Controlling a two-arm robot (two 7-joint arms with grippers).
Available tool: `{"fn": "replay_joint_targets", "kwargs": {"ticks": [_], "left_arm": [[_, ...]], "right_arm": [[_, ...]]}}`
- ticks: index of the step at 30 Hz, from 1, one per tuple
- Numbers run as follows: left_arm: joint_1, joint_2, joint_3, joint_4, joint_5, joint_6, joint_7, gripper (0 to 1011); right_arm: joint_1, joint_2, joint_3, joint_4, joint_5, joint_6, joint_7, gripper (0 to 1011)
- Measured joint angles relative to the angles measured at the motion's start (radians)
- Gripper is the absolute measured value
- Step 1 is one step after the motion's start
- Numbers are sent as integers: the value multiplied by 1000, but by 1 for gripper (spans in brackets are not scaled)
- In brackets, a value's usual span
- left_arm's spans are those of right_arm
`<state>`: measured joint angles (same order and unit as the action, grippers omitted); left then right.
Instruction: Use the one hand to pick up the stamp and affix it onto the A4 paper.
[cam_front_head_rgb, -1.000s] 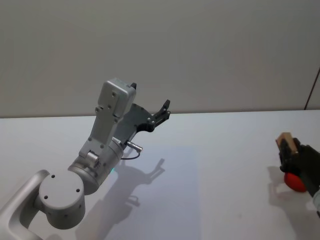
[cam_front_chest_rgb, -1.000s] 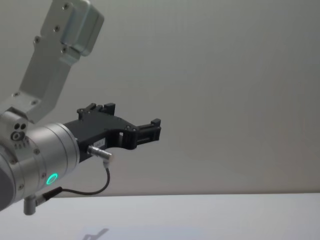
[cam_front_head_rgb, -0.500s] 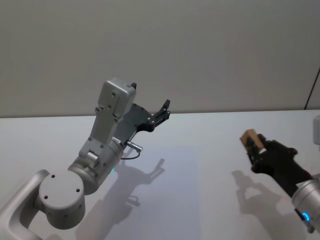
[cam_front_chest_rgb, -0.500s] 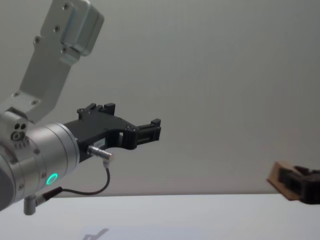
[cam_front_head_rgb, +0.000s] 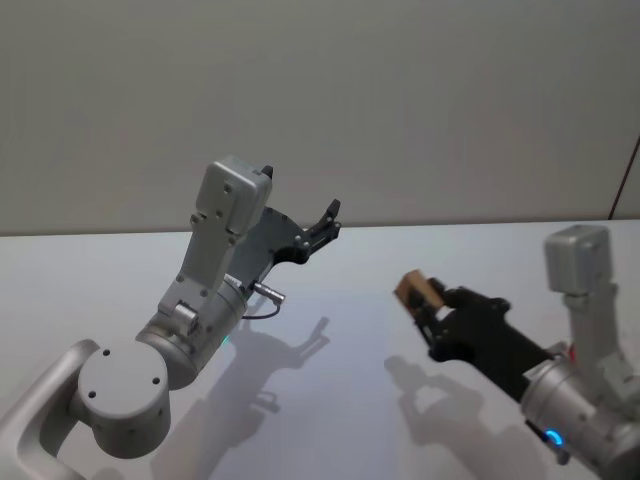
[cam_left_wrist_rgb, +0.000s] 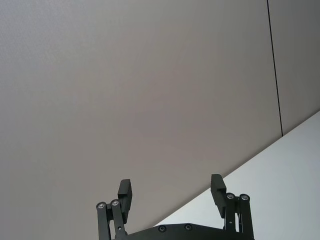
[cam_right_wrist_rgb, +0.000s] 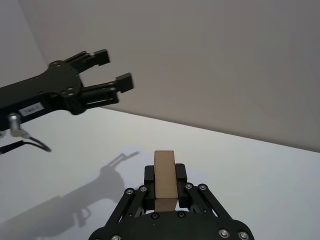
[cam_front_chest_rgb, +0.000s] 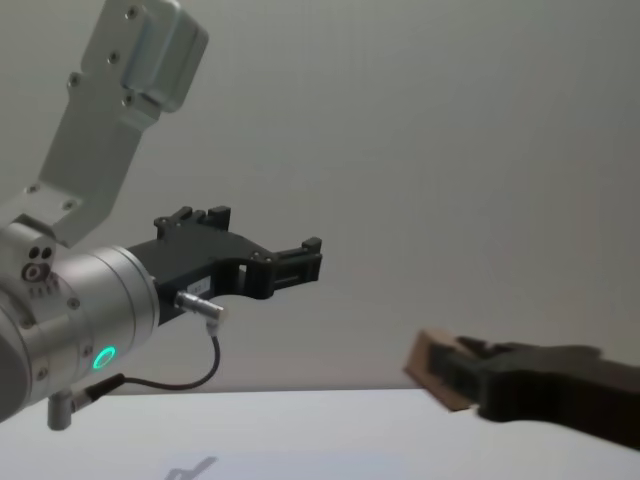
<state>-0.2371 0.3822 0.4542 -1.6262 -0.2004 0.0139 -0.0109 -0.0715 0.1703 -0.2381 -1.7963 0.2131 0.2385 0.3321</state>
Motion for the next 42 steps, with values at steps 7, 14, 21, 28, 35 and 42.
{"fn": "replay_joint_targets", "kwargs": {"ticks": [7, 14, 21, 28, 35, 42], "left_arm": [[0, 0, 0, 0, 0, 0, 0, 1001], [0, 0, 0, 0, 0, 0, 0, 1001], [0, 0, 0, 0, 0, 0, 0, 1001], [0, 0, 0, 0, 0, 0, 0, 1001], [0, 0, 0, 0, 0, 0, 0, 1001], [0, 0, 0, 0, 0, 0, 0, 1001]], "right_arm": [[39, -33, -36, 55, -34, 5, 90, 229], [91, -73, -75, 146, -81, 4, 174, 229], [158, -120, -114, 275, -149, -7, 250, 228], [222, -160, -147, 401, -223, -29, 299, 229], [259, -179, -163, 470, -271, -52, 323, 229], [279, -186, -174, 501, -302, -68, 340, 228]]}}
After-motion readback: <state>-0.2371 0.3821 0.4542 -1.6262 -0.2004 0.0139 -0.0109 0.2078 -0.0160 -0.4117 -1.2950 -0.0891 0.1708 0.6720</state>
